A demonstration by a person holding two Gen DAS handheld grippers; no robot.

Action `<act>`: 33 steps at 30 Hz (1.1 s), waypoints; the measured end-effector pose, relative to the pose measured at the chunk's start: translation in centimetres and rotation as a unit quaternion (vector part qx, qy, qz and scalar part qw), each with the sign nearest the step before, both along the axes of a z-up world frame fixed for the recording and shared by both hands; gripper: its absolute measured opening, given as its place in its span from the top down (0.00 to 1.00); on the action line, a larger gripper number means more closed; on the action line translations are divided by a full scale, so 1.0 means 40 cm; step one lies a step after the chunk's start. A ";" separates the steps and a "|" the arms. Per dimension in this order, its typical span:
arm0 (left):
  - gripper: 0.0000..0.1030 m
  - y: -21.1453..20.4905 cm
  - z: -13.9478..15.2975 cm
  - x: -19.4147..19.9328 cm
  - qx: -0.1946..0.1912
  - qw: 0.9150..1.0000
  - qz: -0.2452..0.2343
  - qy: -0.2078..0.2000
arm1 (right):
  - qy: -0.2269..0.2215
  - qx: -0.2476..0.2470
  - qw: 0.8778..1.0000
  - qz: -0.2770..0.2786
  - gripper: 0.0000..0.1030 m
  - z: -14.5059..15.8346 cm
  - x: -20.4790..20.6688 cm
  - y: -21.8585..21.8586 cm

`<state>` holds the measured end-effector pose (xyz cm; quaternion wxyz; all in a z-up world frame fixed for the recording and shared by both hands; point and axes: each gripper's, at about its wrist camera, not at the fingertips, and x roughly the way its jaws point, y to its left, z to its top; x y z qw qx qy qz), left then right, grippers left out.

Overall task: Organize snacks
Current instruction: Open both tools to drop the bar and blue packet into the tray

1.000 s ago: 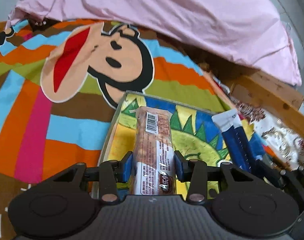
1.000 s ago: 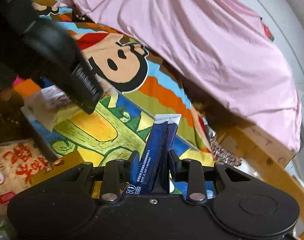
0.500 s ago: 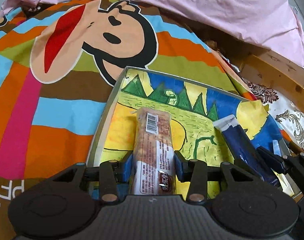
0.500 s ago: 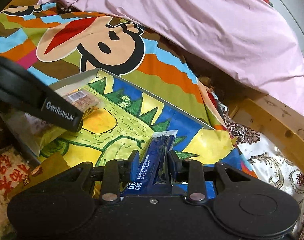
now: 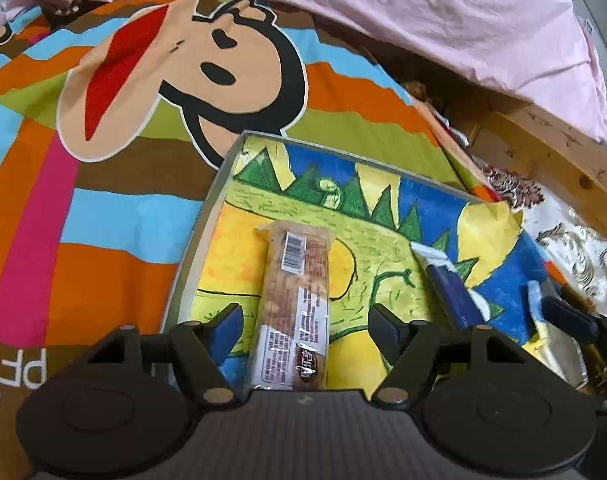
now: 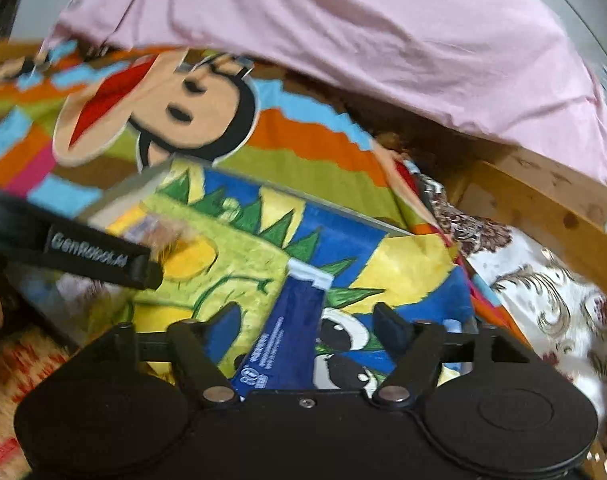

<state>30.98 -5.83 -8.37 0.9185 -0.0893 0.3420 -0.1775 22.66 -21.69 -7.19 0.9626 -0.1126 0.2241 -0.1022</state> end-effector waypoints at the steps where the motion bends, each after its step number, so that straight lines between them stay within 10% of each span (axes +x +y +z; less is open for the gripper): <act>1: 0.24 0.004 0.008 -0.005 -0.002 1.000 0.003 -0.002 | -0.009 0.006 1.000 -0.005 0.16 0.015 -0.013 -0.008; 17: 0.01 0.072 0.195 -0.229 -0.006 0.990 0.062 -0.123 | -0.149 0.041 0.988 0.004 0.01 0.224 -0.273 -0.045; 33: 0.01 0.094 0.240 -0.527 0.031 0.982 0.059 -0.176 | -0.154 0.080 0.985 -0.003 0.01 0.250 -0.520 -0.056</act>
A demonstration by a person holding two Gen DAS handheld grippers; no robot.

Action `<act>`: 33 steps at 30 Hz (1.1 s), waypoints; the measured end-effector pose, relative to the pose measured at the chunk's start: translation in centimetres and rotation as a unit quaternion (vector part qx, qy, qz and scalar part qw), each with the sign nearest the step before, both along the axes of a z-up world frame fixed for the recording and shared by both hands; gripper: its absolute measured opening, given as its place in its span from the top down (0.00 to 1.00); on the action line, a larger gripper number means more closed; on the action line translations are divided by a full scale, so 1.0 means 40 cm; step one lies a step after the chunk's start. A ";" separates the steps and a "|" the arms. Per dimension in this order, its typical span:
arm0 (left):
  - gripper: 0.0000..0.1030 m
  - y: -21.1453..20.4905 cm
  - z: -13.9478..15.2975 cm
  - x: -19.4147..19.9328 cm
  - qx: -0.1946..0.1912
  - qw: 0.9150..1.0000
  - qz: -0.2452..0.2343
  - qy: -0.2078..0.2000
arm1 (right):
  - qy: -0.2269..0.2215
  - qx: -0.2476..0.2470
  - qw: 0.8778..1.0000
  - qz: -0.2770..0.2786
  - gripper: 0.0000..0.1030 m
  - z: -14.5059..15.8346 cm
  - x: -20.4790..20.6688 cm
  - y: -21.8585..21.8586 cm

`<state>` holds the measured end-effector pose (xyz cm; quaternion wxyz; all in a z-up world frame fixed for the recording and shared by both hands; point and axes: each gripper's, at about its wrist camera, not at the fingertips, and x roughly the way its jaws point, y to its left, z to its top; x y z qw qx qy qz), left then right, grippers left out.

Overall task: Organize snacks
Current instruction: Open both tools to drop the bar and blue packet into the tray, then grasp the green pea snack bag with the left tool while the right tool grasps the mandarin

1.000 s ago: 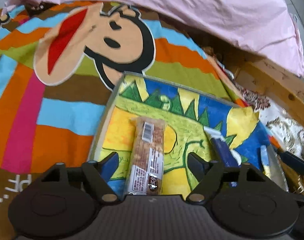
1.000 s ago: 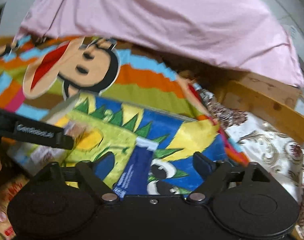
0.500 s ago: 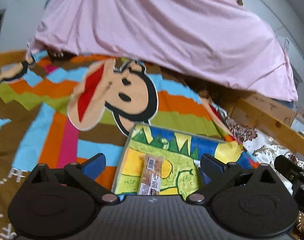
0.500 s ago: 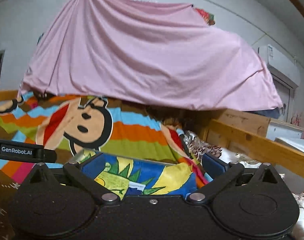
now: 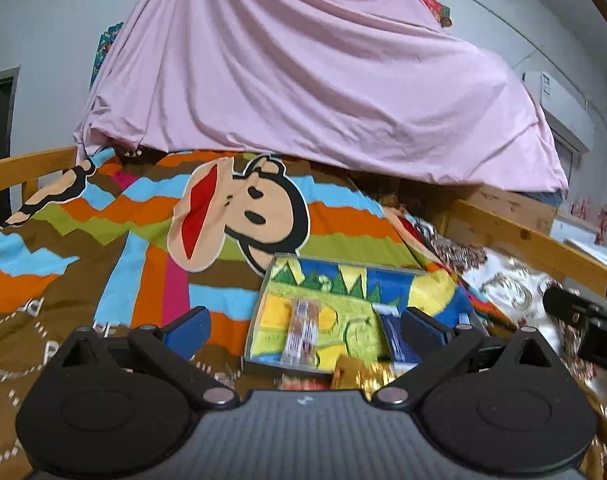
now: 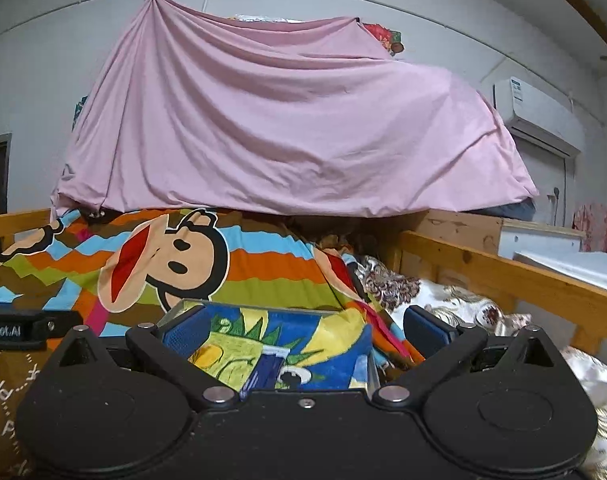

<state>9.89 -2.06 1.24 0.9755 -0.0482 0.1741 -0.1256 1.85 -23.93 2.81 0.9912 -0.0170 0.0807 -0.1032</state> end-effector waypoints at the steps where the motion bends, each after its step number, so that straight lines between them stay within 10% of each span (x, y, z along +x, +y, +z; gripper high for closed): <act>1: 0.01 0.001 -0.004 -0.016 0.005 1.000 -0.002 0.001 | 0.002 0.001 1.000 -0.001 0.01 -0.002 -0.014 0.000; 22: 0.01 -0.041 -0.068 -0.194 0.097 0.989 -0.090 0.071 | 0.128 0.079 0.988 0.014 0.01 -0.059 -0.224 -0.035; 33: 0.01 -0.103 -0.125 -0.178 0.134 0.967 -0.170 0.134 | 0.202 0.104 0.974 0.022 0.01 -0.096 -0.171 -0.046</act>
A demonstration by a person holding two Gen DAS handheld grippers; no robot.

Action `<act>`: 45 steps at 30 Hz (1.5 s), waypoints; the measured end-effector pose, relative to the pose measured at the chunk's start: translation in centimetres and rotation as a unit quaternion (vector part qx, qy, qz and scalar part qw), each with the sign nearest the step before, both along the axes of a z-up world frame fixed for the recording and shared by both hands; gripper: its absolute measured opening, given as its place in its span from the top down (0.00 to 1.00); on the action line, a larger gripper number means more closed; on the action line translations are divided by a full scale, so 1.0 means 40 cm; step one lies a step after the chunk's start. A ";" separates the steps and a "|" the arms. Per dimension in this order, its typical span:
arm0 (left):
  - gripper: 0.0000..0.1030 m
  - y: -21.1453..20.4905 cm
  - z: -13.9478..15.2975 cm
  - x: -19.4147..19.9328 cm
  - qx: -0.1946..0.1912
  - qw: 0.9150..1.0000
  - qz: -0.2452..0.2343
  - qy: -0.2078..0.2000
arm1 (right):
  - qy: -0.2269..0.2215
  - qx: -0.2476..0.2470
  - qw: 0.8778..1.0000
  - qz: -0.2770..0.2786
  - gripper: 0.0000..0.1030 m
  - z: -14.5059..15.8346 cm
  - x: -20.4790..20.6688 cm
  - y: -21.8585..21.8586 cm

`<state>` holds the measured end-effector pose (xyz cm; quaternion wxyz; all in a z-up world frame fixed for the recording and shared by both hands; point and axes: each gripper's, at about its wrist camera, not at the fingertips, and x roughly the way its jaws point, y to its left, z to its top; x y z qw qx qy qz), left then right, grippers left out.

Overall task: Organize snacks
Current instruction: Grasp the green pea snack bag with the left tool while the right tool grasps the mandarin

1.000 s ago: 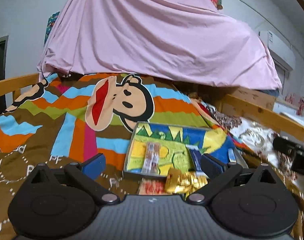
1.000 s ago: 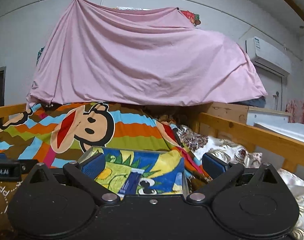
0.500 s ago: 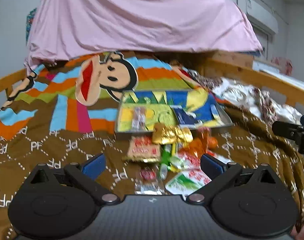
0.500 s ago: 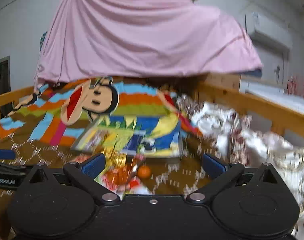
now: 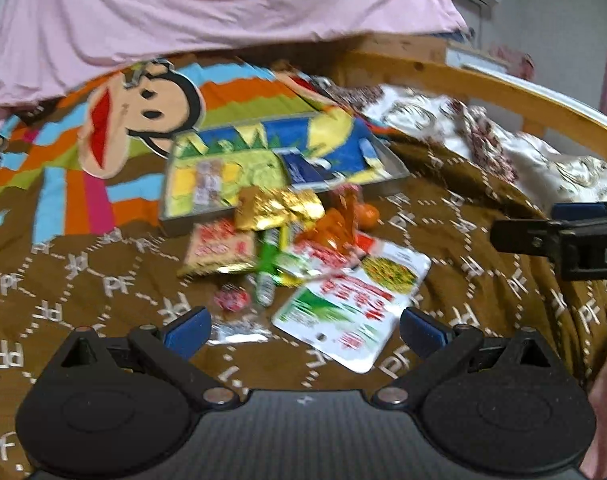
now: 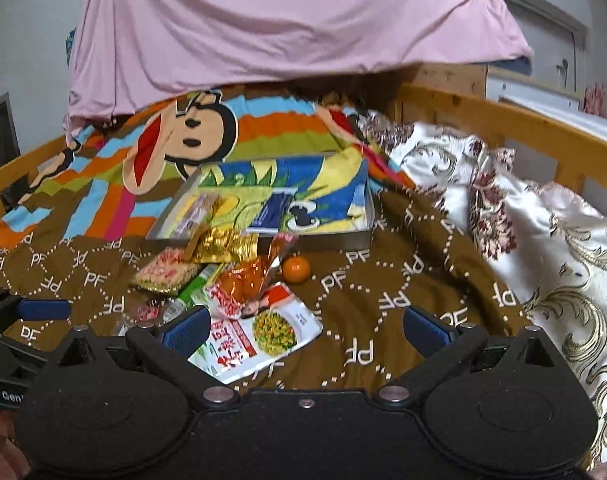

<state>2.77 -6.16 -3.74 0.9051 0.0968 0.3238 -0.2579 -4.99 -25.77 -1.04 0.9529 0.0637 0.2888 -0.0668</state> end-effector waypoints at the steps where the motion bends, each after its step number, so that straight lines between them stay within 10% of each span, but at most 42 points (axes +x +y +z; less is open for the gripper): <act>1: 0.01 -0.002 -0.004 0.005 -0.002 1.000 -0.009 0.011 | 0.011 0.003 1.000 0.012 0.01 -0.004 0.010 -0.002; 8: 0.01 -0.033 -0.049 0.067 0.007 0.996 -0.041 0.074 | 0.061 0.023 0.995 0.076 0.01 -0.017 0.078 -0.035; 15: 0.01 -0.091 -0.072 0.127 0.060 0.992 -0.102 0.042 | 0.088 0.040 0.990 0.102 0.01 -0.042 0.169 -0.094; 25: 0.01 -0.148 -0.152 0.189 0.096 0.977 -0.182 0.047 | 0.103 -0.059 0.968 0.223 0.01 -0.094 0.283 -0.091; 45: 0.00 -0.194 -0.207 0.287 0.077 0.966 -0.229 0.091 | 0.078 -0.096 0.957 0.262 0.18 -0.164 0.434 -0.093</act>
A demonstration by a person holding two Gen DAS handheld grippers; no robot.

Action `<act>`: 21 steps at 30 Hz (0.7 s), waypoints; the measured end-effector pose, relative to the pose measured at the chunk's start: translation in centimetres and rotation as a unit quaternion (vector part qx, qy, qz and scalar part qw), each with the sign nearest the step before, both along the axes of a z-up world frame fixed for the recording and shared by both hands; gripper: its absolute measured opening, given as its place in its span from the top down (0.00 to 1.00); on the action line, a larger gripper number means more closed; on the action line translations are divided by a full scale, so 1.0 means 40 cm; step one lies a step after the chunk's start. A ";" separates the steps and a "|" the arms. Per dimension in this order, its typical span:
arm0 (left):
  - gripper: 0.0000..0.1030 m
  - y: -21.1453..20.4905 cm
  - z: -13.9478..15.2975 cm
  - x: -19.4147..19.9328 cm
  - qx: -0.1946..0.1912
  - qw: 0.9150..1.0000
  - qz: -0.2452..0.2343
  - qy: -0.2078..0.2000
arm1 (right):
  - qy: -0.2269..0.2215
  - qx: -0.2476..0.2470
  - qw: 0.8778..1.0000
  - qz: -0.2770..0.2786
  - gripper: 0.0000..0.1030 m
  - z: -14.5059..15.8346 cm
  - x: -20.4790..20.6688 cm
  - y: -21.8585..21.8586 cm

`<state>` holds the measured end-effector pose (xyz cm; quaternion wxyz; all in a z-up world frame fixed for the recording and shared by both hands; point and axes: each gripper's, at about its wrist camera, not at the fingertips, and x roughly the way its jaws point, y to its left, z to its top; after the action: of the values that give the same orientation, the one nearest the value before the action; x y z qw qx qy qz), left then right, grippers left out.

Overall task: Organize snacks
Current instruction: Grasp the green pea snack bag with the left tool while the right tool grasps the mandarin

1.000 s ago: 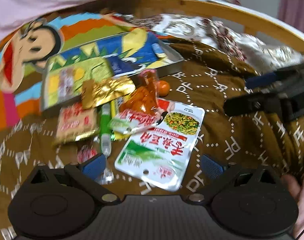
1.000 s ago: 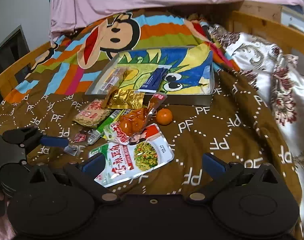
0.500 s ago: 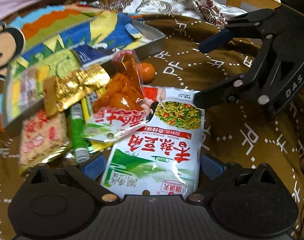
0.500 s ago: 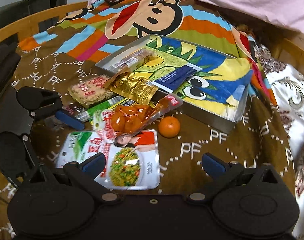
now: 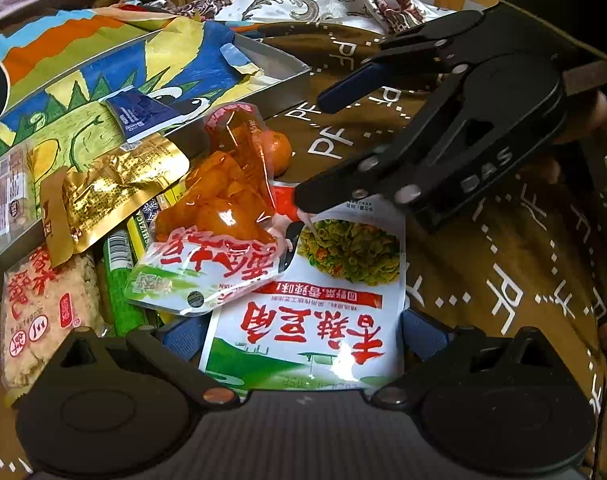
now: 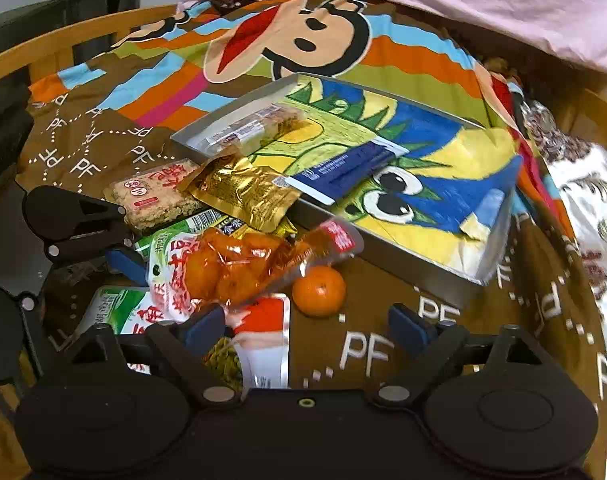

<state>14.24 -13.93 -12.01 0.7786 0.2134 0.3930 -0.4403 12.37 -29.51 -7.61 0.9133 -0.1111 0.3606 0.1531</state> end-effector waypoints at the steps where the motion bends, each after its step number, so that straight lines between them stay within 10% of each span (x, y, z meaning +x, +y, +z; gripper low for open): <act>1: 0.01 -0.004 0.001 -0.001 0.001 1.000 0.003 0.000 | 0.000 -0.004 1.000 0.000 0.23 -0.005 0.008 0.003; 11: 0.04 -0.010 0.002 -0.020 0.012 0.999 0.026 -0.015 | 0.004 0.002 1.000 -0.009 0.65 -0.040 0.061 -0.001; 21: 0.21 0.004 0.021 -0.072 0.014 0.998 0.068 -0.007 | 0.034 0.001 0.999 -0.035 0.65 -0.016 0.023 0.013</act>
<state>11.35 -13.76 -11.18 0.8066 0.1998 0.4069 -0.3792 13.28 -28.98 -8.25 0.9056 -0.0925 0.3948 0.1247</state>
